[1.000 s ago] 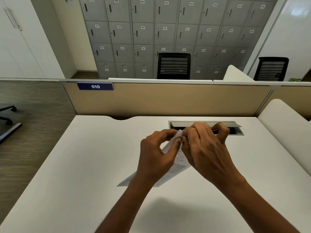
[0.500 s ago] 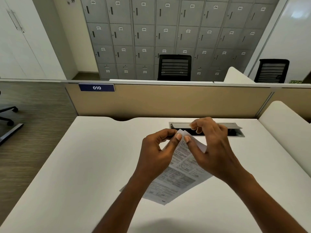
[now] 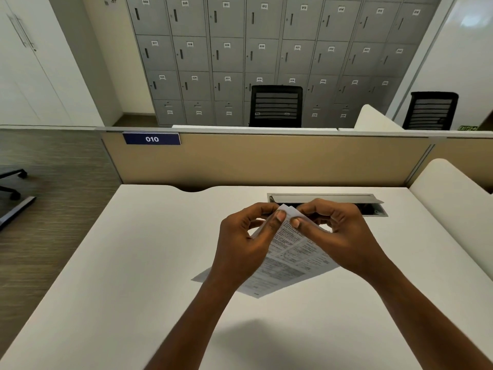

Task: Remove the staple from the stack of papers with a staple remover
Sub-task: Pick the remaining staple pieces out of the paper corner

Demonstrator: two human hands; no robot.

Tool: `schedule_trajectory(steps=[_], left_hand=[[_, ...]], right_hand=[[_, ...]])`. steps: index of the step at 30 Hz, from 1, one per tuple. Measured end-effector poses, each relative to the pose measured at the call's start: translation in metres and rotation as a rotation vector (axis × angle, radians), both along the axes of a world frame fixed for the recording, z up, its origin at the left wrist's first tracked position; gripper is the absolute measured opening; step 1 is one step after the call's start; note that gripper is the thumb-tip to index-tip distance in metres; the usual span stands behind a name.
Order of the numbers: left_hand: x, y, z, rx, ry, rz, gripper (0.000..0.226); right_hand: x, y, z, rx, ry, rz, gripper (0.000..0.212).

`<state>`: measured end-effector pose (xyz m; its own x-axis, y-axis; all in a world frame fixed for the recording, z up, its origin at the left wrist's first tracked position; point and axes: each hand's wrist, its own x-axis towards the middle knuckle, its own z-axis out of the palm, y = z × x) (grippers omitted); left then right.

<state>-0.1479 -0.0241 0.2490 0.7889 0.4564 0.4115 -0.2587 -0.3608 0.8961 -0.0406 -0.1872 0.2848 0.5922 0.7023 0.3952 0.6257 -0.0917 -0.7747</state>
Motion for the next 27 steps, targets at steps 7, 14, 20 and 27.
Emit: schedule_trajectory(steps=[7,14,20,27], left_hand=[[0.0004,0.0002,0.0003,-0.004,0.0,-0.008,0.019],[0.0004,0.0011,0.0021,-0.013,0.004,-0.021,0.018],[0.0003,0.0008,0.0016,0.006,0.015,-0.028,0.023],[0.001,0.0024,0.0022,-0.007,0.025,-0.047,0.022]], right_hand=[[0.0005,0.0042,0.0033,0.0,-0.028,0.003,0.015],[0.0007,0.0053,0.0032,-0.016,0.0,0.048,0.014],[0.0034,0.0054,0.0044,-0.05,0.087,0.099,0.012],[0.0043,0.0059,0.0026,-0.02,0.075,0.108,0.009]])
